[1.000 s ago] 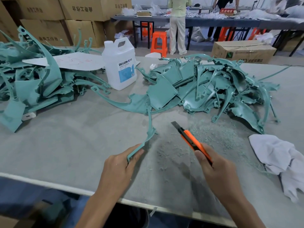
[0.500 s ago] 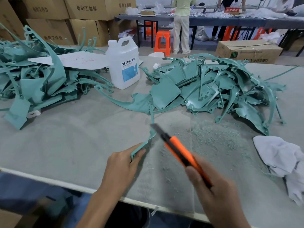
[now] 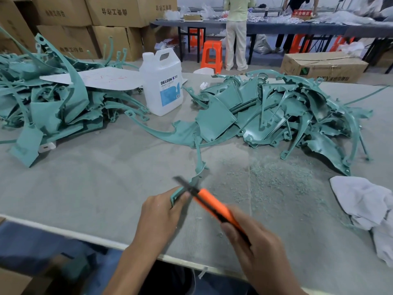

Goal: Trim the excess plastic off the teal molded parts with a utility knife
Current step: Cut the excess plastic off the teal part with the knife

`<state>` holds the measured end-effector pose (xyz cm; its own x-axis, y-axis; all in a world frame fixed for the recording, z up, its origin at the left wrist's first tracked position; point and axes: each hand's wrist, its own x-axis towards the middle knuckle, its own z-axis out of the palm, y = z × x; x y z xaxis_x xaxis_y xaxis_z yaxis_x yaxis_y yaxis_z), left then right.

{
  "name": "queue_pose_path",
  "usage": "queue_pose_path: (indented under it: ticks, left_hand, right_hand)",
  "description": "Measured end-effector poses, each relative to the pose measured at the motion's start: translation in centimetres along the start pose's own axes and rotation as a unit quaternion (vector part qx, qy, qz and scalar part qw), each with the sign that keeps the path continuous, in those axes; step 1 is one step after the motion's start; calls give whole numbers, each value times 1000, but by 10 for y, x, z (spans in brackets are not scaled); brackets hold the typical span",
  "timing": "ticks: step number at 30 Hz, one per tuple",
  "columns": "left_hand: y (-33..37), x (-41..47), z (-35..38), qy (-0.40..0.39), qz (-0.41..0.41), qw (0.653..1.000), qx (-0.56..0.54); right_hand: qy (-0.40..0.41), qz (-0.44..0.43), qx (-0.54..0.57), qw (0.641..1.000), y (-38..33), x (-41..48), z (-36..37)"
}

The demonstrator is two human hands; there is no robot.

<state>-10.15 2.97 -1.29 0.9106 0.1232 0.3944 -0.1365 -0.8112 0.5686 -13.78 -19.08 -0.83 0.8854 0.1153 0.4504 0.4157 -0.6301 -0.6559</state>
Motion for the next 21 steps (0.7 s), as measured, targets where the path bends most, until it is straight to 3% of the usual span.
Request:
queue_pose_path:
  ticks: [3, 7, 9, 11, 13, 15, 17, 21]
  left_hand:
    - [0, -1, -1, -28, -37, 998, -51]
    - [-4, -6, -7, -105, -1, 994, -28]
    - [-8, -11, -6, -218, 49, 974, 48]
    - [-10, -18, -6, -363, 60, 924, 100]
    - [-9, -21, -8, -434, 44, 894, 107]
    - [-4, -20, -4, -420, 5, 903, 93]
    - [8, -15, 8, -347, -22, 932, 105]
    - [15, 0, 32, -250, -11, 958, 138]
  right_hand:
    - [6, 107, -22, 994, 25, 13, -4]
    - [41, 151, -6, 988, 47, 10, -16]
    - [58, 163, 3, 985, 53, 6, -19]
    - [63, 173, -1, 983, 61, 3, -21]
    - [57, 184, -1, 981, 63, 3, -25]
    - [61, 187, -18, 980, 66, 1, -27]
    - [66, 193, -41, 978, 67, -1, -28]
    - [41, 180, -86, 979, 66, -1, -30]
